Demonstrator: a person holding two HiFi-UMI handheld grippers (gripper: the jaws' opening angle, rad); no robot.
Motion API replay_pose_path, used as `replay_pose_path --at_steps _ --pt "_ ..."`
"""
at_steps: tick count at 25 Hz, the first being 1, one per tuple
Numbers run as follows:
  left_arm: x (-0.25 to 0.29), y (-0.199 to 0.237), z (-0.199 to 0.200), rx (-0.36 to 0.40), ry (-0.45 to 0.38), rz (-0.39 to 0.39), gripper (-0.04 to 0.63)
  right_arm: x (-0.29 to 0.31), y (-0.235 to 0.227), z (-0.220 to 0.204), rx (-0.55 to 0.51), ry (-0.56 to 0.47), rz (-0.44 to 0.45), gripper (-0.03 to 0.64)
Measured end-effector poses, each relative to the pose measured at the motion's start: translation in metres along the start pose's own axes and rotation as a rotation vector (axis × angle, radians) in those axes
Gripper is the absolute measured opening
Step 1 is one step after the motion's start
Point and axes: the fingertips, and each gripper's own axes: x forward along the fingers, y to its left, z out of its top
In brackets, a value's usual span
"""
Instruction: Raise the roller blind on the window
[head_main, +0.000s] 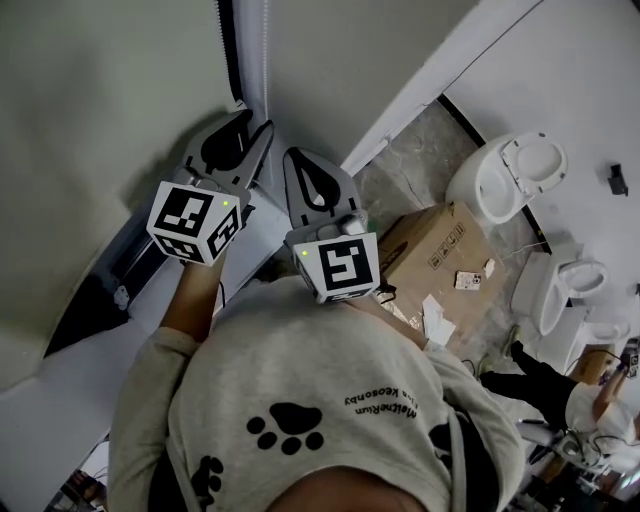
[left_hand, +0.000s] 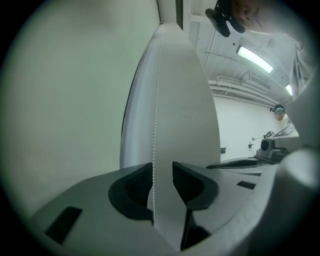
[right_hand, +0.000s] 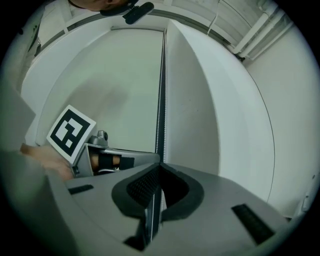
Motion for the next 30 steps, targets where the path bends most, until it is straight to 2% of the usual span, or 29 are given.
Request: replay_pose_path --at_steps 4,12,16,24,27,30 --pt "0.015 0.003 0.002 0.013 0.007 -0.028 0.132 -0.001 -0.001 0.003 0.031 -0.002 -0.024 0.011" --pt "0.036 0.011 0.009 0.010 0.007 -0.077 0.125 -0.003 -0.003 0.003 -0.031 -0.004 -0.034 0.011" --pt "0.038 0.011 0.011 0.010 0.013 -0.095 0.025 -0.003 -0.003 0.004 -0.032 -0.003 -0.033 0.011" --pt "0.022 0.001 0.010 0.013 0.020 -0.142 0.011 0.004 -0.014 0.025 -0.046 -0.041 -0.037 0.011" --pt "0.012 -0.003 0.008 0.011 0.017 -0.138 0.011 0.007 -0.015 0.043 -0.053 -0.060 -0.015 0.011" --pt "0.002 -0.005 0.007 0.015 0.012 -0.131 0.011 0.014 -0.007 0.063 -0.038 -0.088 0.048 0.012"
